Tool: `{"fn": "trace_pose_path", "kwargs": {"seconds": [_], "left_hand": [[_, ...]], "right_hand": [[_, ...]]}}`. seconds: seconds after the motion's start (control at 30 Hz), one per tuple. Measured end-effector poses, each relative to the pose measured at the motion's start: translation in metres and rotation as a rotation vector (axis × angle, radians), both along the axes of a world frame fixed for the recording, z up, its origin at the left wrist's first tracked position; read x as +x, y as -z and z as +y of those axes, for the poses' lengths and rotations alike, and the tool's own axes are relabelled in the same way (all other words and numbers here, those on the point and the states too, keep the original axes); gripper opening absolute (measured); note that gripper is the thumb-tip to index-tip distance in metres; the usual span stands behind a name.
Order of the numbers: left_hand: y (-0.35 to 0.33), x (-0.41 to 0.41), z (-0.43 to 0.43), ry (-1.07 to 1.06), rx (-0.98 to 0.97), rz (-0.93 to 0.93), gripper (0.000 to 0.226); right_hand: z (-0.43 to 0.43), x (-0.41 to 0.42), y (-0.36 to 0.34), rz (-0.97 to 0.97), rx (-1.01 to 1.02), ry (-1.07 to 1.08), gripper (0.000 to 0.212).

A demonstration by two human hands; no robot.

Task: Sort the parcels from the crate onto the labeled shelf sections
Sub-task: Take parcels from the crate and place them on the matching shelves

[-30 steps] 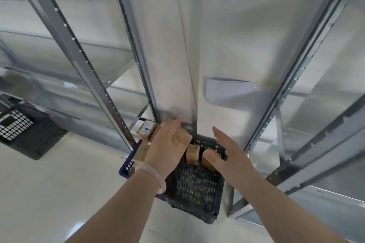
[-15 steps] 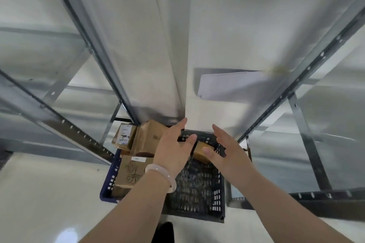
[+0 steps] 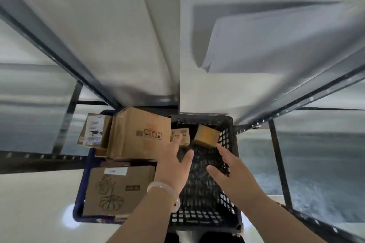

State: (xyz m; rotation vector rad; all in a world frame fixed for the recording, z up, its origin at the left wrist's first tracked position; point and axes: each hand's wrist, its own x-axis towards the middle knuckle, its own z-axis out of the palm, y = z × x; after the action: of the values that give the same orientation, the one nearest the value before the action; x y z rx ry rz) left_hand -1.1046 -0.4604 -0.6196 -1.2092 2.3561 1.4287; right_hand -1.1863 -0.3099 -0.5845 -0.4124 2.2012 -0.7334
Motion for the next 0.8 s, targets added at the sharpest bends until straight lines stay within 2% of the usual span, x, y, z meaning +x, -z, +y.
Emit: {"fn": "trace_pose_path", "kwargs": {"seconds": [0.23, 0.43, 0.67, 0.8], "left_hand": [[0.174, -0.042, 0.015, -0.303, 0.175, -0.076, 0.053], [0.286, -0.067, 0.011, -0.425, 0.153, -0.162, 0.056], [0.342, -0.088, -0.003, -0.503, 0.118, -0.277, 0.065], [0.349, -0.089, -0.005, -0.554, 0.148, -0.226, 0.065]], "right_hand": [[-0.029, -0.029, 0.193, -0.139, 0.072, -0.003, 0.06], [-0.067, -0.057, 0.314, -0.234, 0.051, 0.081, 0.054], [-0.092, -0.074, 0.377, -0.326, 0.029, 0.129, 0.06], [-0.101, -0.074, 0.384, -0.384, 0.039, 0.115, 0.058]]}}
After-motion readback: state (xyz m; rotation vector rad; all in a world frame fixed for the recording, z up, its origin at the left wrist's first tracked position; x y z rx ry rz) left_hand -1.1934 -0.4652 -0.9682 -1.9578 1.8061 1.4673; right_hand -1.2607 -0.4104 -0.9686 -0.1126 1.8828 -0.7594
